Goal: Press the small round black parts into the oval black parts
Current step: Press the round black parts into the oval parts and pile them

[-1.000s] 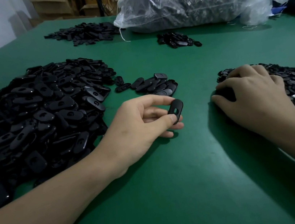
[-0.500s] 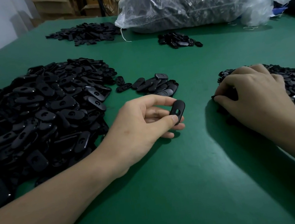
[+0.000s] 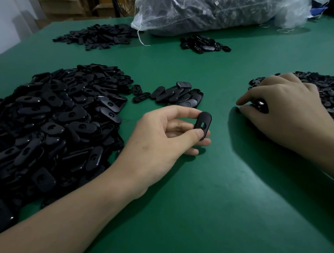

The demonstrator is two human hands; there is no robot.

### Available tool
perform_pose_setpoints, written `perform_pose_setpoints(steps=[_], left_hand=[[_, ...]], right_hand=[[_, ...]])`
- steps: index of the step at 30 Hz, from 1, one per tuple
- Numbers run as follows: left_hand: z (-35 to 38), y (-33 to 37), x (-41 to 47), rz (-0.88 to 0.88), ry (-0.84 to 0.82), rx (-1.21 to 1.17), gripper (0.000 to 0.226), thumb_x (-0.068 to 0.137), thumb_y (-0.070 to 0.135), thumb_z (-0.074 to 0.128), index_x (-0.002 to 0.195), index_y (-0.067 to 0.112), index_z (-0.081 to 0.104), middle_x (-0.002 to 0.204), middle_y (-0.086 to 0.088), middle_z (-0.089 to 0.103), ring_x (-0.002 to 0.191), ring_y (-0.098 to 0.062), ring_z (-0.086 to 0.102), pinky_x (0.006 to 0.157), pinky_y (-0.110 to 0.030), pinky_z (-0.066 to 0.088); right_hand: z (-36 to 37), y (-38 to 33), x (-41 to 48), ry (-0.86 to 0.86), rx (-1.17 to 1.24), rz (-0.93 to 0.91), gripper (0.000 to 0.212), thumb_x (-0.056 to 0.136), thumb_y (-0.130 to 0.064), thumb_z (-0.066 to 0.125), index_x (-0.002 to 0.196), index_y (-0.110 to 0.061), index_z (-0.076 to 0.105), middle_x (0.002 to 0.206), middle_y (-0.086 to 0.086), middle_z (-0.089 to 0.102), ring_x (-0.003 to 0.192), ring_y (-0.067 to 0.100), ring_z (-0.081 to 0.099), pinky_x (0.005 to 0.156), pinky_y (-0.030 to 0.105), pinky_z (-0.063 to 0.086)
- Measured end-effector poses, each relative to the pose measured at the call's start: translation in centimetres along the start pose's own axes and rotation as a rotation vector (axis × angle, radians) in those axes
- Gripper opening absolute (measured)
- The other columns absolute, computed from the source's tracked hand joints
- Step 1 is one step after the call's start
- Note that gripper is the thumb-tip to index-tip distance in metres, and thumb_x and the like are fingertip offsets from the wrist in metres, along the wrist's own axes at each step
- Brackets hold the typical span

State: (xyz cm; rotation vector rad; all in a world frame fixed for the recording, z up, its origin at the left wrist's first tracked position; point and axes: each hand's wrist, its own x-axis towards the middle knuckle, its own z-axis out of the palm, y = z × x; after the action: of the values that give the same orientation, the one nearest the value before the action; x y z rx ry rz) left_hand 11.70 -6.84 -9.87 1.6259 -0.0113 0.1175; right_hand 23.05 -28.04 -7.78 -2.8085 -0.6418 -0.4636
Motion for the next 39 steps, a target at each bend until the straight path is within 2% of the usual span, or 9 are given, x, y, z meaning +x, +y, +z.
perform_pose_setpoints(steps=[7,11,13,15,16,19,23,29,39], left_hand=[[0.0,-0.1,0.0,0.008,-0.003,0.006,0.027,0.095,0.000,0.069,0.119,0.011,0.068,0.096,-0.006,0.080,0.089,-0.018,0.079,0.070,-0.021,0.060],[0.0,-0.1,0.0,0.019,0.003,-0.012,0.032,0.093,-0.002,0.070,0.121,0.014,0.066,0.096,-0.006,0.080,0.090,-0.018,0.079,0.071,-0.022,0.060],[0.0,0.0,0.0,0.030,0.016,-0.020,0.031,0.093,-0.001,0.071,0.121,0.014,0.066,0.096,-0.005,0.081,0.090,-0.018,0.079,0.071,-0.022,0.060],[0.0,0.0,0.0,0.043,0.035,-0.019,0.031,0.093,-0.001,0.072,0.121,0.012,0.068,0.096,-0.005,0.081,0.090,-0.018,0.079,0.071,-0.022,0.060],[0.1,0.1,0.0,0.048,0.044,-0.021,0.031,0.093,-0.001,0.072,0.121,0.011,0.068,0.096,-0.005,0.081,0.090,-0.018,0.079,0.071,-0.022,0.060],[0.1,0.1,-0.1,0.060,0.069,-0.025,0.033,0.092,-0.001,0.073,0.122,0.012,0.070,0.097,-0.005,0.081,0.089,-0.017,0.079,0.069,-0.021,0.060],[0.2,0.2,-0.1,0.083,0.079,-0.005,0.034,0.093,-0.003,0.070,0.121,0.014,0.072,0.100,0.001,0.081,0.090,-0.014,0.078,0.068,-0.020,0.058],[0.1,0.1,0.0,0.112,0.105,0.022,0.034,0.092,0.000,0.073,0.118,0.022,0.075,0.103,0.002,0.079,0.091,-0.016,0.078,0.072,-0.019,0.057],[-0.1,0.2,-0.1,0.133,0.115,0.048,0.029,0.090,0.001,0.075,0.111,0.020,0.075,0.092,0.000,0.080,0.088,-0.015,0.078,0.072,-0.019,0.057]], right_hand=[[-0.4,-0.2,-0.2,-0.028,0.016,-0.010,0.006,0.092,-0.036,0.072,0.093,-0.032,0.077,0.106,-0.001,0.064,0.119,0.027,0.046,0.099,0.050,0.032],[-0.3,-0.3,-0.1,0.052,0.070,-0.079,0.010,0.093,-0.034,0.069,0.094,-0.027,0.077,0.100,-0.002,0.066,0.111,0.026,0.052,0.097,0.047,0.038],[-0.8,-0.8,-0.3,0.078,0.311,-0.096,0.012,0.092,-0.037,0.071,0.090,-0.027,0.077,0.089,-0.013,0.068,0.094,0.013,0.061,0.087,0.035,0.048],[-1.4,-2.1,-0.9,-0.051,0.806,-0.021,0.016,0.086,-0.039,0.075,0.085,-0.024,0.079,0.075,-0.018,0.071,0.072,-0.003,0.064,0.068,0.010,0.045],[-1.6,-2.9,-1.3,-0.144,1.050,0.020,0.018,0.081,-0.038,0.075,0.083,-0.021,0.080,0.074,-0.015,0.073,0.067,-0.006,0.064,0.064,0.005,0.044],[-0.9,-4.3,-2.2,-0.355,1.310,0.072,0.019,0.073,-0.037,0.074,0.076,-0.020,0.081,0.073,-0.001,0.072,0.064,0.004,0.057,0.058,0.014,0.043],[-0.3,-4.7,-2.5,-0.484,1.433,0.099,0.023,0.075,-0.038,0.073,0.075,-0.016,0.080,0.073,0.001,0.069,0.060,0.008,0.049,0.052,0.016,0.037],[-0.3,-4.8,-2.7,-0.523,1.472,0.113,0.022,0.078,-0.037,0.072,0.075,-0.016,0.079,0.077,0.002,0.069,0.060,0.008,0.049,0.052,0.016,0.038],[-0.5,-4.8,-2.6,-0.311,1.370,0.183,0.023,0.068,-0.038,0.079,0.079,-0.018,0.081,0.070,0.000,0.068,0.061,0.009,0.050,0.060,0.018,0.042]])
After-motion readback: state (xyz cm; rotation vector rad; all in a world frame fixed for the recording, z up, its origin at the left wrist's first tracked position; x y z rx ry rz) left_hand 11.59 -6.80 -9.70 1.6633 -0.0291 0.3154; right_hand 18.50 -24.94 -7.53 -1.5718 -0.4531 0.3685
